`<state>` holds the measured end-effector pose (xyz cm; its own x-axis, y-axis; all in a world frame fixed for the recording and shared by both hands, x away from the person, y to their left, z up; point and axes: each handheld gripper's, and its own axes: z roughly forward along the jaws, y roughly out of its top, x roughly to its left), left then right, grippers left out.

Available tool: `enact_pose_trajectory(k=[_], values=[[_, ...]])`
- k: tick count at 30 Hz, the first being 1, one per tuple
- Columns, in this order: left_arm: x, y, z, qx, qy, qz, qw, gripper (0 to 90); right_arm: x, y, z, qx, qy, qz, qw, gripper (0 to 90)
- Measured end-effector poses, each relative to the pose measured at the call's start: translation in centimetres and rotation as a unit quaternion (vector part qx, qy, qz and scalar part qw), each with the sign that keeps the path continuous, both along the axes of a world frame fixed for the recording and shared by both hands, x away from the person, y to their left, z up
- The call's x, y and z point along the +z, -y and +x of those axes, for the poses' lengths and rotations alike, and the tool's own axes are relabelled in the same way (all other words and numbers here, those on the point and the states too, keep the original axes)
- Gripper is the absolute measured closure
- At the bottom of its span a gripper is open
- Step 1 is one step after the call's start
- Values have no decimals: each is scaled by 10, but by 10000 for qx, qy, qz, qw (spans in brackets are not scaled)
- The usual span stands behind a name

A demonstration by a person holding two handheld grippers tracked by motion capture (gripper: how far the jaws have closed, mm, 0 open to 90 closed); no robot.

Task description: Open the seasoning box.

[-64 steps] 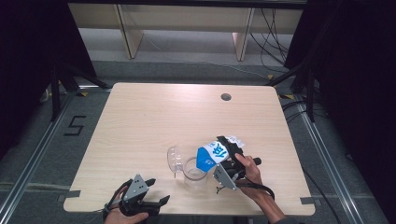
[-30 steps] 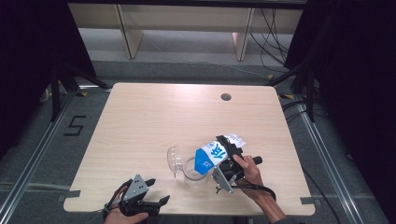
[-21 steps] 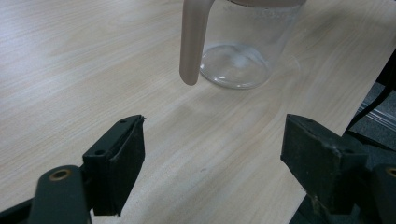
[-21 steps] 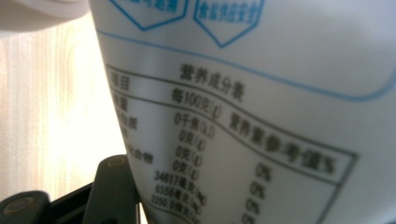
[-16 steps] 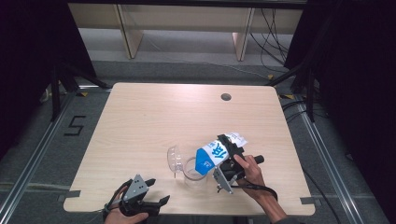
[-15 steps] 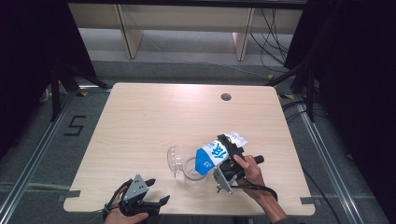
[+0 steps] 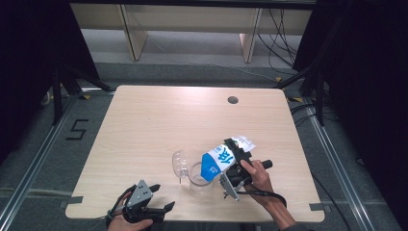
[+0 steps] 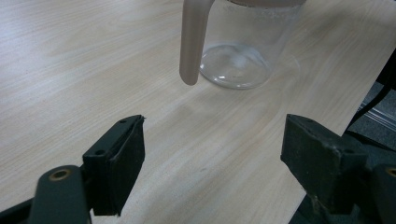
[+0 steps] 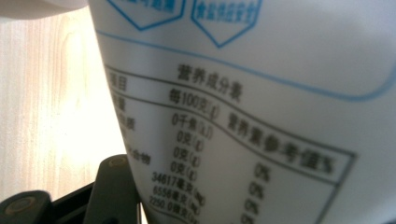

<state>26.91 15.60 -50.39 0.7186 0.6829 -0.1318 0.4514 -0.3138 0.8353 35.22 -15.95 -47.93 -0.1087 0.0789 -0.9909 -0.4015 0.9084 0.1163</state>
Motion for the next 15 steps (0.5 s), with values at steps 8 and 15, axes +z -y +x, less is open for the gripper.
enact_pose_trajectory(k=[8, 15], values=[[0, -1, 0, -112, -8, 58, 9999, 212, 0, -2, -1, 46, 122, -172, 9998, 465], [0, 0, 0, -1, 26, -19, 10000, 212, -5, -1, -1, 59, 40, -30, 10000, 467]])
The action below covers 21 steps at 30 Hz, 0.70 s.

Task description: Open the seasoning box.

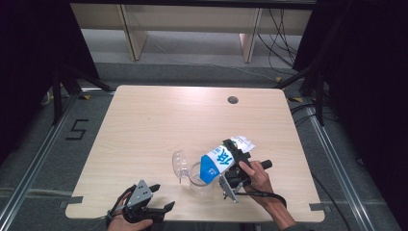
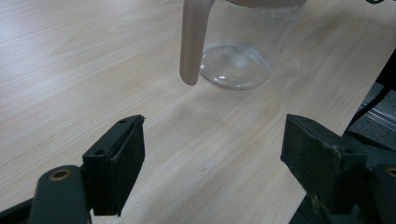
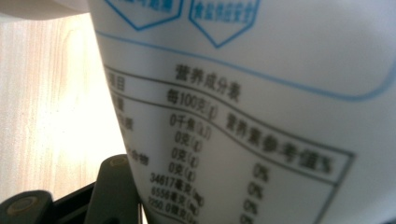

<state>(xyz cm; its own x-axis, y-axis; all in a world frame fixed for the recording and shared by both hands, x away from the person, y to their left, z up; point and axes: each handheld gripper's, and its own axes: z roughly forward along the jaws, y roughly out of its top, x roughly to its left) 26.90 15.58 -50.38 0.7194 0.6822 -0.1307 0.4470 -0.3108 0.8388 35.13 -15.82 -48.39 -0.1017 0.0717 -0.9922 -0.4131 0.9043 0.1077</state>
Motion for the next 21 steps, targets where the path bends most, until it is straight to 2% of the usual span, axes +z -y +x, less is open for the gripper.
enact_pose_trajectory(k=[1, 2, 3, 4, 8, 9, 10, 14, 16, 18, 20, 21], values=[[0, 0, 0, 10, -21, -6, 10000, 212, 2, 0, 0, -2, 69, -112, 9999, 467], [0, 0, 0, 10, -21, -6, 10000, 212, 2, 0, 0, -2, 69, -112, 9999, 467], [1, -2, 0, -51, 2, 135, 9999, 212, 4, -1, -1, 13, 166, -242, 9996, 468], [0, -1, 0, -66, -38, 87, 9999, 212, 4, -1, -1, 5, 208, -299, 9993, 469], [0, -1, 0, -90, -38, 69, 9999, 212, 5, 0, -1, -5, 238, -308, 9992, 470], [1, -2, 0, -61, -3, 137, 9999, 212, 5, 0, -1, -25, 219, -275, 9994, 470], [0, -1, 0, -73, -45, 56, 9999, 212, 2, 0, 0, -37, 133, -143, 9998, 470], [0, 0, 1, -31, -2, -9, 10000, 212, 2, 0, 0, -32, 137, -150, 9998, 471], [0, -1, 1, -96, -31, 76, 9999, 212, 1, 0, 0, -76, 178, -127, 9997, 472], [0, 0, 0, -21, -12, -13, 10000, 212, 1, 0, 0, -67, 160, -133, 9998, 472], [0, -1, 0, -60, -33, 83, 9999, 212, 0, 0, 0, -67, 156, -116, 9998, 472], [0, -1, 0, -72, -40, 64, 9999, 212, 0, 0, 1, -34, 173, -114, 9998, 472]])
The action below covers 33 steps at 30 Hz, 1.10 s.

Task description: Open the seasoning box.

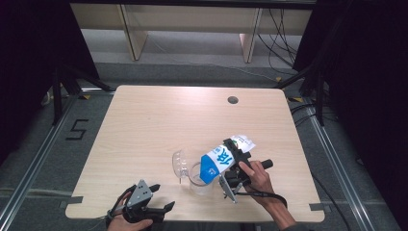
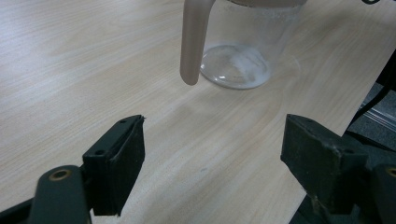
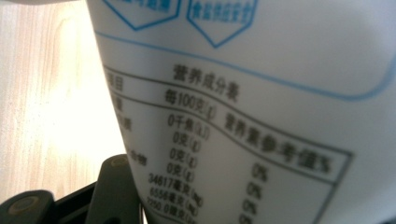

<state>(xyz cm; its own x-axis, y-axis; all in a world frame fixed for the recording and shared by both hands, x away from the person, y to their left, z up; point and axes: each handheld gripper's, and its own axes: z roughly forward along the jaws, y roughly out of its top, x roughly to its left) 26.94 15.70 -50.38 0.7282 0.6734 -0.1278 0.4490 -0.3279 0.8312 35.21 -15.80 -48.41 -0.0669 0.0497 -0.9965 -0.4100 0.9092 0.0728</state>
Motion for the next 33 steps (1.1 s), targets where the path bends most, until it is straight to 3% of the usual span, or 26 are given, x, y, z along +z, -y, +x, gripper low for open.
enact_pose_trajectory(k=[3, 4, 5, 6, 7, 10, 12, 17, 19, 22, 30, 31, 32, 33], values=[[0, 0, 0, -15, -6, -8, 10000, 212, 1, 0, 0, -13, 22, -77, 10000, 473], [0, 0, 0, 1, -1, 13, 10000, 212, 5, -2, -1, 19, 203, -368, 9991, 473], [0, 0, 0, 1, -1, 13, 10000, 212, 5, -2, -1, 19, 203, -368, 9991, 473], [0, 0, 0, 0, -5, 1, 10000, 212, 1, -1, -1, -49, 54, -89, 9999, 474], [1, -1, 0, 20, 33, 66, 10000, 212, 1, -1, -1, -20, 68, -98, 9999, 474], [0, 0, 0, -10, -8, -10, 10000, 212, 1, -1, -1, -26, 62, -93, 9999, 474], [0, 0, 0, 6, 2, 25, 10000, 212, -2, 0, -2, -140, -43, 2, 9999, 474], [0, 1, 0, 74, 29, -68, 9999, 212, -1, -1, -2, -42, 84, -115, 9999, 476], [0, 0, 0, -24, -8, -5, 10000, 212, -1, -1, -1, -35, 80, -117, 9999, 476], [1, -1, 0, 19, 25, 73, 10000, 212, -1, -1, -1, -45, 98, -132, 9999, 476], [0, 0, 0, -16, -10, -14, 10000, 212, 0, -1, -1, -11, 159, -197, 9997, 477], [1, 0, 0, 19, 10, 47, 10000, 212, -1, -1, -1, -29, 153, -180, 9997, 478], [1, 0, 0, 19, 10, 47, 10000, 212, 2, 0, -3, -188, 183, -407, 9988, 478], [0, 1, 0, 64, 28, -75, 9999, 212, 1, 0, -4, -225, 151, -333, 9991, 479]])
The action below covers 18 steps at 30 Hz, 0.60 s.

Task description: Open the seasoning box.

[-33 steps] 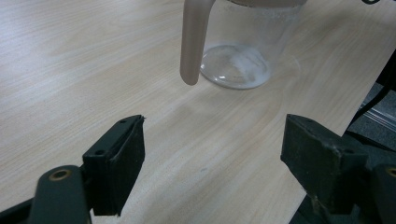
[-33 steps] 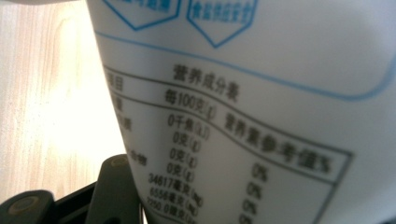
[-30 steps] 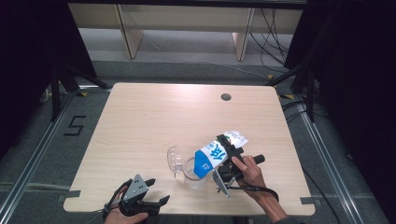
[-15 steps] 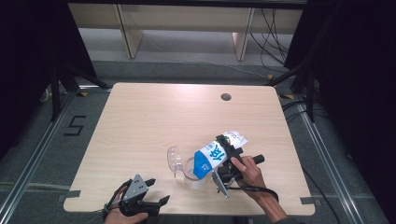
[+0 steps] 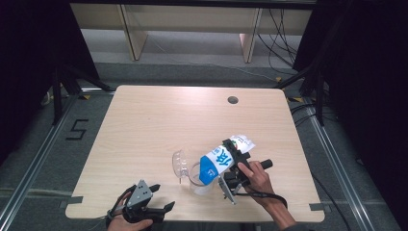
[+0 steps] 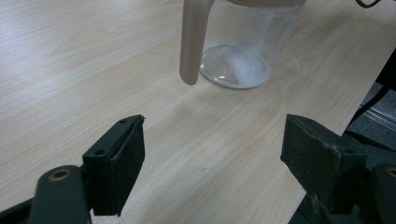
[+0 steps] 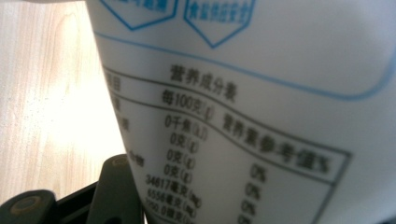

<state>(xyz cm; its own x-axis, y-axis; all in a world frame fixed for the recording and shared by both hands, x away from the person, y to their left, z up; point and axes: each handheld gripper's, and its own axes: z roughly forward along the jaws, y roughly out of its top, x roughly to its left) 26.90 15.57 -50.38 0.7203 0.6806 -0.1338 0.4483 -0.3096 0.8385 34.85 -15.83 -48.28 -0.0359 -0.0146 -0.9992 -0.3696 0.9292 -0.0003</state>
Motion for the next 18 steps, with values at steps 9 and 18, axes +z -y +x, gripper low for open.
enact_pose_trajectory(k=[9, 18], values=[[0, 0, 0, 4, 5, 7, 10000, 212, 5, -2, 1, 130, 209, -361, 9990, 480], [0, -1, 0, -16, 8, 42, 10000, 212, 5, -2, 0, 123, 247, -430, 9987, 481]])
